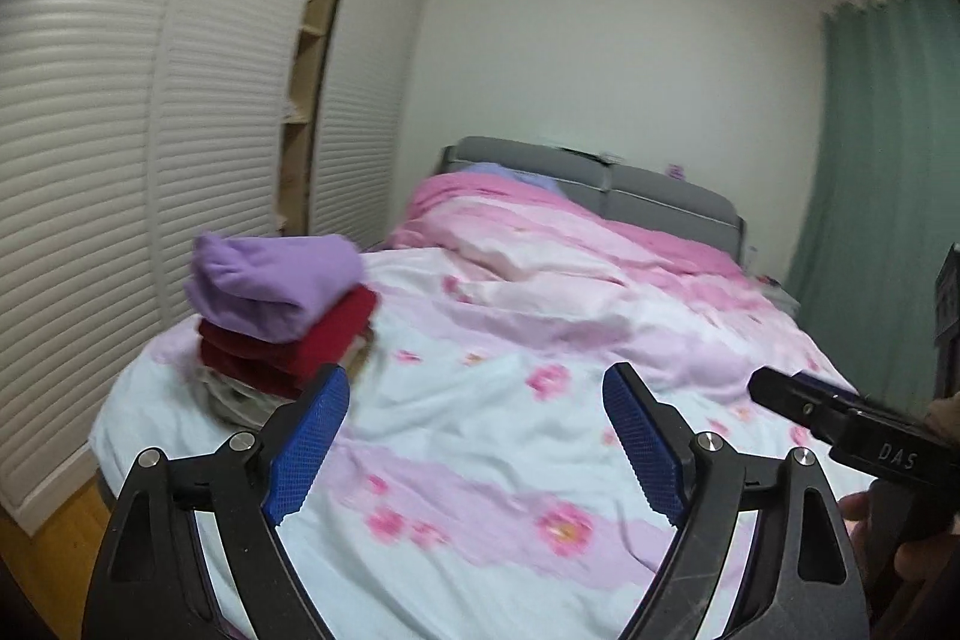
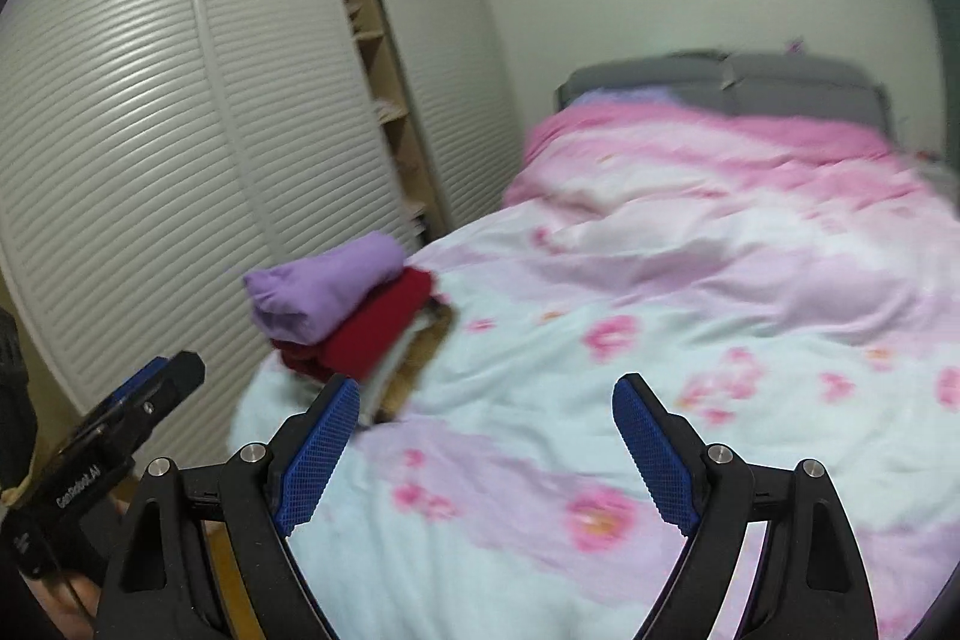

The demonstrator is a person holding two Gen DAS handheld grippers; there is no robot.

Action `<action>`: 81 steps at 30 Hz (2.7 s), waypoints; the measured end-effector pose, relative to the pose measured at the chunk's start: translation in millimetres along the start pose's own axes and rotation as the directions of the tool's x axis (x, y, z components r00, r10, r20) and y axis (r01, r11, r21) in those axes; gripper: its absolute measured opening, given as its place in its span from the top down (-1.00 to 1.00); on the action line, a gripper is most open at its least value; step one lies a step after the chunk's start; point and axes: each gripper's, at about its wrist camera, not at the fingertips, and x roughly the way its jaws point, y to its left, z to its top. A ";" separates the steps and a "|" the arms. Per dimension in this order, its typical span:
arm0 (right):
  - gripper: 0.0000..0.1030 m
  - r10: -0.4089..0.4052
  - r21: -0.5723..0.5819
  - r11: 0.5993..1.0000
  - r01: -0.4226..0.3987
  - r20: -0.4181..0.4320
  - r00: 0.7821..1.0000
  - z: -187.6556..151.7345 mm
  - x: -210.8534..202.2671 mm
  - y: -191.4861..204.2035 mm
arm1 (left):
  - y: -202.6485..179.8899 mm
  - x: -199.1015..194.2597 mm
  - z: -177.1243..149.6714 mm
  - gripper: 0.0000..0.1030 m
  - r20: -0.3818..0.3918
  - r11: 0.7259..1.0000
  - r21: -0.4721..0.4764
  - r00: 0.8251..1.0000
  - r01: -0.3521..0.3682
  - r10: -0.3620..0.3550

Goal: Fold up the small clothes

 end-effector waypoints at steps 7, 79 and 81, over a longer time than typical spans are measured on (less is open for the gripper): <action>-0.82 -0.178 -0.001 0.984 0.179 0.084 0.980 -55.5 -99.9 -44.4 | -78.3 -46.2 -41.7 -0.85 0.013 0.992 0.102 0.997 0.071 -0.072; -0.90 -0.498 0.056 0.867 0.495 0.098 0.862 -223.6 -231.7 -68.9 | -94.5 -117.6 -197.7 -1.00 -0.018 0.975 0.222 1.000 0.009 -0.005; -0.90 -0.499 0.057 0.867 0.496 0.099 0.861 -223.7 -231.8 -68.9 | -94.4 -117.3 -197.6 -1.00 -0.018 0.975 0.222 1.000 0.009 -0.006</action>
